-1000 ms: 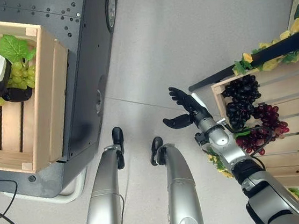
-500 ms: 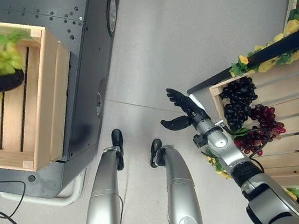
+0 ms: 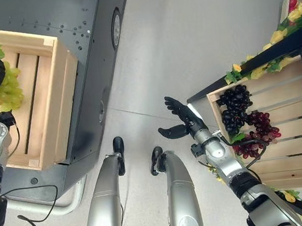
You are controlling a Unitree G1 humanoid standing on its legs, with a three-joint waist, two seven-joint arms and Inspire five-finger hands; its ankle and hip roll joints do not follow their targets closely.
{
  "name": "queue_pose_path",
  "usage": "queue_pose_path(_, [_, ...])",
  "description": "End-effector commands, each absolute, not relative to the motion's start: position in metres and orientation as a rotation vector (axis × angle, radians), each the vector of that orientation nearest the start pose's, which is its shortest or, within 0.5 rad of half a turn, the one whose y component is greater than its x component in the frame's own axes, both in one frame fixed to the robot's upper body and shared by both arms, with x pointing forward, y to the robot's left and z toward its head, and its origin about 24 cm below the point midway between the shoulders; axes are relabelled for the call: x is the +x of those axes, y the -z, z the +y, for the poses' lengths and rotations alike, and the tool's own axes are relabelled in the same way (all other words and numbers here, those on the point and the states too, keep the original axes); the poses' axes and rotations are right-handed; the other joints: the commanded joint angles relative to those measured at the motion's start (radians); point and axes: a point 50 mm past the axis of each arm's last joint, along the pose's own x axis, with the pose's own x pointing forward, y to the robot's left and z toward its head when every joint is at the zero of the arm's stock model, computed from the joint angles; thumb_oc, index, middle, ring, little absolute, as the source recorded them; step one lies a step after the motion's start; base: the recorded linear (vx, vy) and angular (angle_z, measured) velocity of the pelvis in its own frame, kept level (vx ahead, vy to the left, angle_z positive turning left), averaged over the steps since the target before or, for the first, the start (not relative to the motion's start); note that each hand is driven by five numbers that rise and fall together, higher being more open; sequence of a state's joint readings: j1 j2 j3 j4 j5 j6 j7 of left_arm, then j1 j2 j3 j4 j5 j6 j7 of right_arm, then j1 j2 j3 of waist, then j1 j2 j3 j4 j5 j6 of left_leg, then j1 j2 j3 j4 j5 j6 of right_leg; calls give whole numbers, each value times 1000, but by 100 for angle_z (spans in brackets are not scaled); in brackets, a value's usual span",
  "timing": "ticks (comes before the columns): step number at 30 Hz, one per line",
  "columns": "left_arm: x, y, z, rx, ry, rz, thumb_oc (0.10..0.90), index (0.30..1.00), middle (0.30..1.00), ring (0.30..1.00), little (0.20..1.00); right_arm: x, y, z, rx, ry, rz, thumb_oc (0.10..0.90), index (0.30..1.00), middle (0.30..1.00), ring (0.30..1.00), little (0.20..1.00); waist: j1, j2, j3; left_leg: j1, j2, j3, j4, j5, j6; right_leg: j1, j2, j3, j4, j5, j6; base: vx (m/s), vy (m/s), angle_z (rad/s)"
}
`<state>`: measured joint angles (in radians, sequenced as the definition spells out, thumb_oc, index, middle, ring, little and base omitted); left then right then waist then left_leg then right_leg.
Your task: Pick up the fruits from the basket on one side to the basket on the other side
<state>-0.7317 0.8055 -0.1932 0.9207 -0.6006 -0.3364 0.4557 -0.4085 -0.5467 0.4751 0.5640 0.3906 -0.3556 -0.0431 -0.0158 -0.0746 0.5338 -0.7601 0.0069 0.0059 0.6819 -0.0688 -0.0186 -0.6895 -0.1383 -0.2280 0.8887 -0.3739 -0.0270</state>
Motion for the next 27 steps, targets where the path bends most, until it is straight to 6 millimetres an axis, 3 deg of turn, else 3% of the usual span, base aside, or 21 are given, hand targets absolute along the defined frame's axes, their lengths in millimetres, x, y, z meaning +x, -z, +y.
queue_pose_path(1, [331, -217, 352, -89, -692, -564, 400, 300, 300, 300, 300, 315, -93, -188, -249, -187, -300, 800, 900, 900, 900, 900, 14, 53, -14, 149, -46, 87, -5, -173, 52, 70, 45, 15, -129, 101, -6, 10, 37, 0])
queue_pose_path(5, [333, -201, 340, -168, -591, -554, 400, 300, 300, 300, 300, 315, -103, -178, -221, -220, -334, 800, 900, 900, 900, 900, 9, 67, -14, 180, -51, 90, 7, -184, 53, 100, 44, 28, -119, 88, -11, 14, 17, -2])
queue_pose_path(13, [327, -198, 328, -194, -509, -605, 400, 300, 300, 300, 300, 313, -114, -165, -203, -281, -373, 800, 900, 900, 900, 900, 5, 86, -14, 230, -58, 103, 13, -184, 61, 145, 35, 41, -114, 85, -26, 1, 20, -5])
queue_pose_path(18, [322, -193, 319, -185, -457, -624, 400, 300, 300, 300, 300, 312, -113, -159, -196, -301, -358, 800, 900, 900, 900, 900, 10, 102, -14, 329, -70, 97, 16, -223, 62, 236, 24, 57, -111, 56, -19, 32, 10, -2])
queue_pose_path(20, [321, -193, 318, -176, -446, -633, 400, 300, 300, 300, 300, 313, -112, -158, -191, -313, -350, 800, 900, 900, 900, 900, 10, 103, -14, 335, -69, 103, 17, -212, 68, 244, 18, 52, -114, 68, -28, -48, 6, -3])
queue_pose_path(27, [316, -186, 305, -123, -372, -637, 400, 300, 300, 300, 300, 311, -105, -159, -182, -350, -310, 800, 900, 900, 900, 900, 10, 105, -72, 437, -71, 96, -16, -228, 68, 356, 4, 56, -164, 62, -24, 53, -5, -3])
